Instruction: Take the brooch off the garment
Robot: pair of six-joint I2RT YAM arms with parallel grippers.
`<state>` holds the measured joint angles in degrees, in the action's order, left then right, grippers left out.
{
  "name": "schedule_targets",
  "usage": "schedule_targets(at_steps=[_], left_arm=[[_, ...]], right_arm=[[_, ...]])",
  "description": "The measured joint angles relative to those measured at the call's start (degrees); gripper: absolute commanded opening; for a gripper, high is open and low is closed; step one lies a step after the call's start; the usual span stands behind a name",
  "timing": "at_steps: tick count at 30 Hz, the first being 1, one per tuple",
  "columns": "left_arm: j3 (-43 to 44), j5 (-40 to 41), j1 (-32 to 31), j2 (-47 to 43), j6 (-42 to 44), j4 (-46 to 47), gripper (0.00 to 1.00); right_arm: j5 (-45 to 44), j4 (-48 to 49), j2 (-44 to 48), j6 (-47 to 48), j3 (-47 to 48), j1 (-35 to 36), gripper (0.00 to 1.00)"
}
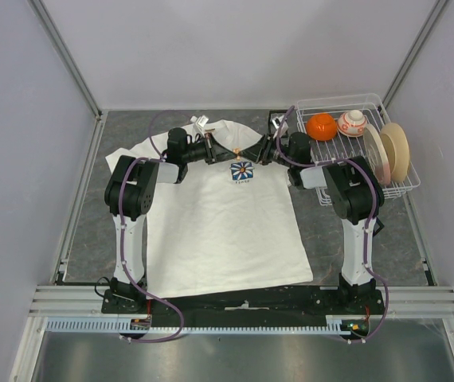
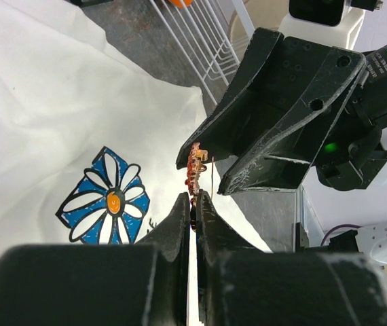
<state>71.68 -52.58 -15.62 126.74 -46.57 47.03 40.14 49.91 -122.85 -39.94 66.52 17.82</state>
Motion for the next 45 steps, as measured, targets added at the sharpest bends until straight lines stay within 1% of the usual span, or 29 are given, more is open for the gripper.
schedule_targets(at_steps=[7, 15, 18, 21, 22, 25, 31, 38, 45], left_arm=[[0.0, 0.04, 0.0, -0.02, 0.79, -1.99, 0.02], [0.0, 0.04, 0.0, -0.04, 1.11, -2.4, 0.02], [0.0, 0.04, 0.0, -0.04, 1.11, -2.4, 0.02], [0.0, 0.04, 0.0, -0.04, 1.11, -2.36, 0.02], [0.0, 0.04, 0.0, -0.04, 1.11, -2.34, 0.02], [0.0, 0.04, 0.0, -0.04, 1.11, -2.12, 0.02], [-0.02, -0.02, 0.0, -0.04, 1.07, -0.72, 0.02], [-0.5, -0.13, 0.0, -0.92, 1.03, 1.57, 0.02], [-0.61, -0.2, 0.0, -1.01, 1.01, 2.78, 0.02]], right_arm=[[-0.17, 2.47, 0.28, -0.83, -2.27, -0.87, 0.54], [-0.57, 3.61, 0.66, -1.01, -2.64, -1.2, 0.56], [-0.52, 3.58, 0.66, -1.01, -2.64, -1.16, 0.55], [-0.26, 3.58, 0.66, -1.05, -2.6, -0.87, 0.52], [-0.15, 3.54, 0.66, -1.2, -2.51, -0.81, 0.48], [0.11, 3.39, 0.63, -1.29, -2.12, -0.5, 0.44], [0.17, 2.97, 0.63, -1.22, -1.51, -0.31, 0.43], [0.22, 1.25, 0.63, -0.44, -0.98, -0.31, 0.45], [0.57, 0.57, 0.63, -0.13, -0.68, -0.31, 0.4]])
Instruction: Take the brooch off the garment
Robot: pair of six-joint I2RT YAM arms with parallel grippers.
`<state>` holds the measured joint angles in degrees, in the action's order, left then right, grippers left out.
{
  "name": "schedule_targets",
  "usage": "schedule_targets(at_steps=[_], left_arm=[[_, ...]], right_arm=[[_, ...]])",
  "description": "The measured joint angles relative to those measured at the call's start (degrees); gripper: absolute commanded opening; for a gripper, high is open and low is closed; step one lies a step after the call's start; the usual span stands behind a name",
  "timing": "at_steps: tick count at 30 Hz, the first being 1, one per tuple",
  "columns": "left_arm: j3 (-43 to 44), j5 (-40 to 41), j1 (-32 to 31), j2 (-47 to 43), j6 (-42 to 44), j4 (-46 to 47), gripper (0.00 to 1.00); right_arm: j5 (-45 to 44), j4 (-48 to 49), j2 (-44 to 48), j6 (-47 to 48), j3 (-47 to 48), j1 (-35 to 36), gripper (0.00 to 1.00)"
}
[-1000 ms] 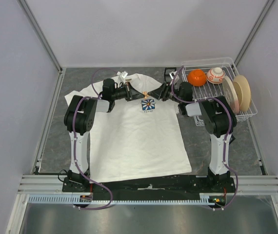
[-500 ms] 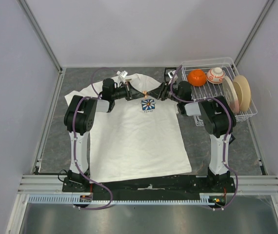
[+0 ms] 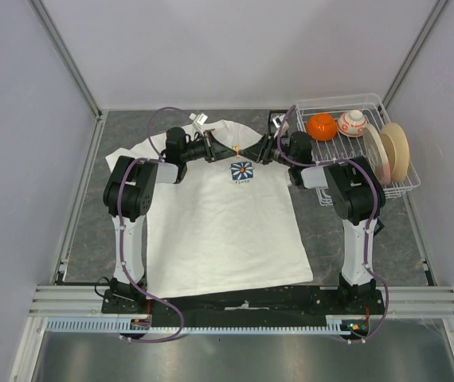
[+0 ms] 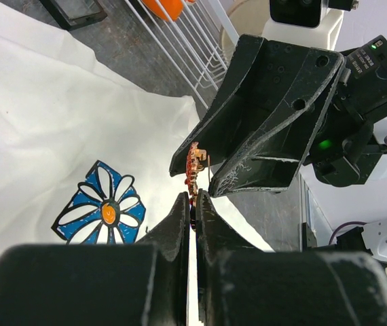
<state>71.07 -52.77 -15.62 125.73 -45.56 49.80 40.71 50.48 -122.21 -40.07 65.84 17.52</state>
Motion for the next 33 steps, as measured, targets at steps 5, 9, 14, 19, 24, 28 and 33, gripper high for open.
schedule_targets(at_steps=[5, 9, 14, 19, 24, 28, 33], left_arm=[[0.0, -0.09, 0.0, 0.0, -0.02, 0.02, 0.02], [0.0, -0.09, 0.0, 0.0, -0.02, 0.04, 0.02], [-0.02, -0.04, -0.02, 0.0, 0.0, 0.11, 0.02], [-0.02, 0.02, -0.02, -0.02, 0.09, -0.02, 0.02], [-0.02, 0.13, -0.07, -0.13, 0.13, -0.33, 0.02], [-0.02, 0.2, -0.22, -0.13, 0.26, -0.46, 0.02], [-0.02, 0.42, -0.22, -0.26, 0.57, -0.76, 0.02]], right_arm=[[0.44, 0.26, 0.0, -0.37, 0.02, 0.11, 0.34], [0.52, 0.33, 0.0, -0.59, 0.11, 0.15, 0.3], [0.72, 0.26, -0.31, -0.85, 0.55, 0.15, 0.27], [0.85, -0.02, -0.44, -0.87, 0.81, 0.15, 0.29], [0.98, -0.22, -0.55, -0.87, 1.07, 0.15, 0.31], [0.98, -0.44, -0.55, -0.85, 1.09, 0.13, 0.29], [0.83, -0.44, -0.55, -0.7, 1.07, 0.11, 0.26]])
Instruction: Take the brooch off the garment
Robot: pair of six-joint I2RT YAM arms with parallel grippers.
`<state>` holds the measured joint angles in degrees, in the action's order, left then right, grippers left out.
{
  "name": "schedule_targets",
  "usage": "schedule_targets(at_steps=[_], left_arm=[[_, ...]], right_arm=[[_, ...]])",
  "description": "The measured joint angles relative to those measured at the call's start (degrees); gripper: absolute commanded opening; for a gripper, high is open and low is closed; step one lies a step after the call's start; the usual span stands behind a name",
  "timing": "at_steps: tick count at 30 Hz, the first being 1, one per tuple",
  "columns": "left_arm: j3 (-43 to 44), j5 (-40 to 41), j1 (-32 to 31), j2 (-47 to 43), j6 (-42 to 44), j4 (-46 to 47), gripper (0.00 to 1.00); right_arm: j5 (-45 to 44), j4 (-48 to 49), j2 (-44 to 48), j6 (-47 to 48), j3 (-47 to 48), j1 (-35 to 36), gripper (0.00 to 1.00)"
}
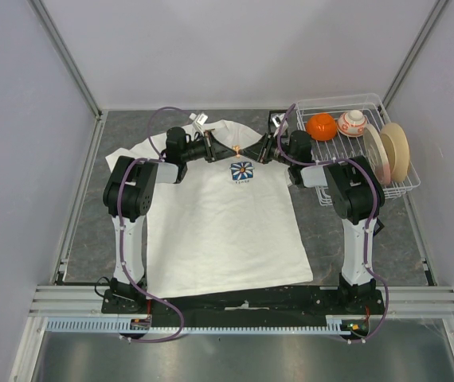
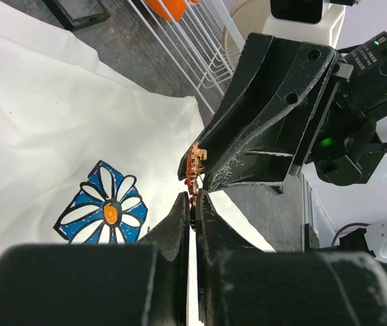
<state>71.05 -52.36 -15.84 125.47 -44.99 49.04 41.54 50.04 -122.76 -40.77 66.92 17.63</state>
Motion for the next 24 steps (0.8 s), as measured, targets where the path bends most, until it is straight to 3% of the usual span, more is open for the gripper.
schedule_targets(at_steps=[24], left_arm=[[-2.36, 6.78, -1.29, -2.73, 2.91, -5.16, 0.02]], right_arm=[[-5.35, 1.2, 0.46, 0.37, -2.43, 0.7, 0.28]])
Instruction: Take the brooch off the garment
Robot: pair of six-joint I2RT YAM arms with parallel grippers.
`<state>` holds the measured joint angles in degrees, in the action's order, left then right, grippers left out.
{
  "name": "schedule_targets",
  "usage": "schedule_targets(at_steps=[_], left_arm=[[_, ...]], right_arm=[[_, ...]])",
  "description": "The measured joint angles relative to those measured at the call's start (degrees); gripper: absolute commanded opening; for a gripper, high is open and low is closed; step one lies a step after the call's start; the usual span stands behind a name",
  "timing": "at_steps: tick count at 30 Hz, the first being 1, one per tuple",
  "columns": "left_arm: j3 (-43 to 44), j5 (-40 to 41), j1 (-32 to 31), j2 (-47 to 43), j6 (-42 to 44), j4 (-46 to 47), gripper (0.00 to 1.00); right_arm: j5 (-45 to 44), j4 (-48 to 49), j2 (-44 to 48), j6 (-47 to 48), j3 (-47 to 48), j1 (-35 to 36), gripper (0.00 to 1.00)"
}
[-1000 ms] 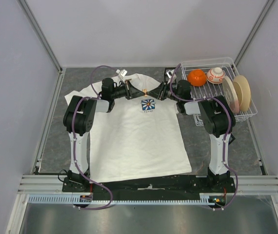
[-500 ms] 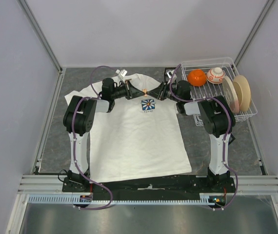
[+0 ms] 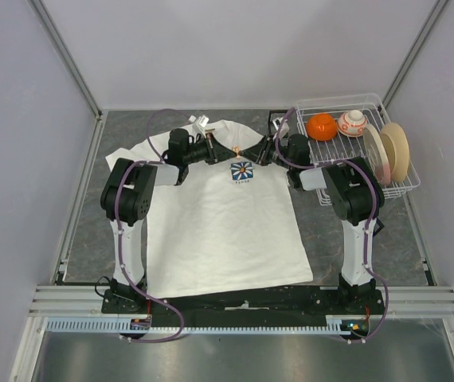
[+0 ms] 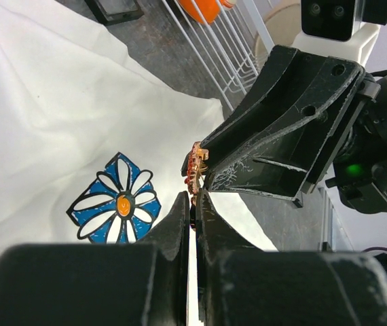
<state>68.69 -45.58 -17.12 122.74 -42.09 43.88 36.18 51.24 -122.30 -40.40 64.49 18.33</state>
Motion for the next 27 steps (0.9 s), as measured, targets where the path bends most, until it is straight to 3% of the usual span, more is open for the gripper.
schedule_targets(at_steps=[21, 27], left_arm=[[-1.29, 6.78, -1.79, -3.96, 4.26, -5.86, 0.02], [-1.38, 7.3, -2.14, -4.07, 4.26, -6.56, 0.02]], right_arm=[[-6.73, -1.11, 3.98, 2.38, -3.63, 1.07, 0.27], [-7.87, -0.68, 4.68, 2.6, -4.87, 1.2, 0.34]])
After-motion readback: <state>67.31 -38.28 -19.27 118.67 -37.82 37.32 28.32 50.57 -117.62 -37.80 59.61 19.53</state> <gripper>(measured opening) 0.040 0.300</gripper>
